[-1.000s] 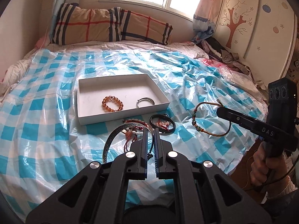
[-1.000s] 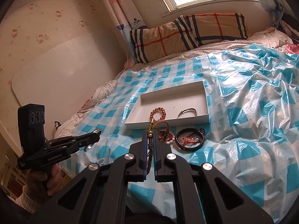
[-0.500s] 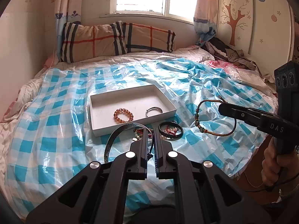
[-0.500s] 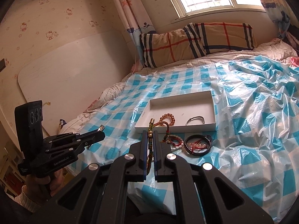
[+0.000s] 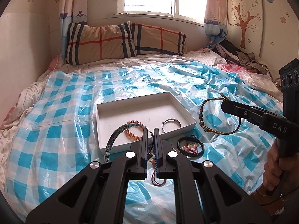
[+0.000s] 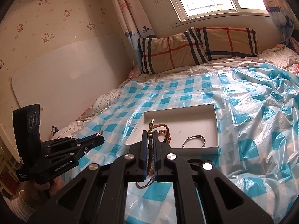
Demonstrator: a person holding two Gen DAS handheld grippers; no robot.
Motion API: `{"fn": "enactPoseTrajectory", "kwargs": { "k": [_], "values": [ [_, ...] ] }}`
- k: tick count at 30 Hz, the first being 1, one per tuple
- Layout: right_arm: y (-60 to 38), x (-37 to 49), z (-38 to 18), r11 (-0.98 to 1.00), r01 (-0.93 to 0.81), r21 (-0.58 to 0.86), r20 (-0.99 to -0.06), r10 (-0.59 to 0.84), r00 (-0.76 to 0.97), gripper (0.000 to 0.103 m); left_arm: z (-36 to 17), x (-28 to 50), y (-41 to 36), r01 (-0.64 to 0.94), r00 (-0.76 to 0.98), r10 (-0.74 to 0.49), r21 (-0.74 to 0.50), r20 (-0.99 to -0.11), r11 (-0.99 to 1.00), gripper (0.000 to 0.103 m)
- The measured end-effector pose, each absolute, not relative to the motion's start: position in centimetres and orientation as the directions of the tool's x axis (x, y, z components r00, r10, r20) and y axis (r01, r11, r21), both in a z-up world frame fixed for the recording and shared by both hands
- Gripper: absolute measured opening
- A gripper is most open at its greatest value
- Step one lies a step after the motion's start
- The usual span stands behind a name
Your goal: Organize jewelry
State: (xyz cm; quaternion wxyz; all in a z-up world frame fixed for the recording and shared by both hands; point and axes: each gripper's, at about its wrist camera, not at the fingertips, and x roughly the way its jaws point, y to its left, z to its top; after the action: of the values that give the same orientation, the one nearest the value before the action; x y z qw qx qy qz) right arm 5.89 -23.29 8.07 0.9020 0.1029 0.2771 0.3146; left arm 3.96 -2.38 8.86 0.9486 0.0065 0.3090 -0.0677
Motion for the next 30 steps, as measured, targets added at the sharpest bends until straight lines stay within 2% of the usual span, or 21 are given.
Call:
{"fn": "enactPoseTrajectory", "kwargs": {
  "k": [10, 24, 26, 27, 28, 29, 30],
  "values": [
    [-21.6, 12.4, 4.6, 0.787, -0.485, 0.381, -0.454, 0.616, 0.644, 0.006, 5.6, 10.9, -1.7, 0.114, 0.783, -0.097, -0.011, -0.614, 0.993, 0.006],
    [-18.7, 17.0, 2.1, 0.773, -0.505, 0.385, -0.468, 0.635, 0.614, 0.006, 2.9, 15.2, -1.6, 0.104, 0.781, -0.067, 0.024, -0.621, 0.994, 0.006],
    [-18.0, 17.7, 1.6, 0.780, -0.503, 0.371, -0.493, 0.625, 0.605, 0.007, 2.6, 15.8, -1.5, 0.097, 0.781, -0.056, 0.031, -0.622, 0.995, 0.006],
    [-17.8, 18.0, 1.3, 0.795, -0.487, 0.363, -0.515, 0.606, 0.606, 0.017, 2.4, 16.2, -1.5, 0.089, 0.776, -0.048, 0.034, -0.630, 0.995, 0.006],
    [-17.9, 18.3, 1.0, 0.805, -0.470, 0.363, -0.524, 0.593, 0.611, 0.039, 1.8, 16.8, -1.4, 0.084, 0.758, -0.040, 0.038, -0.650, 0.996, 0.008],
    [-18.0, 18.4, 0.7, 0.813, -0.456, 0.362, -0.526, 0.582, 0.620, 0.045, 1.2, 17.4, -1.4, 0.081, 0.736, -0.031, 0.043, -0.677, 0.996, 0.015],
    [-18.2, 18.4, 0.6, 0.821, -0.447, 0.356, -0.533, 0.571, 0.624, 0.045, 0.7, 17.7, -1.3, 0.070, 0.721, -0.018, 0.047, -0.693, 0.996, 0.022]
  ]
}}
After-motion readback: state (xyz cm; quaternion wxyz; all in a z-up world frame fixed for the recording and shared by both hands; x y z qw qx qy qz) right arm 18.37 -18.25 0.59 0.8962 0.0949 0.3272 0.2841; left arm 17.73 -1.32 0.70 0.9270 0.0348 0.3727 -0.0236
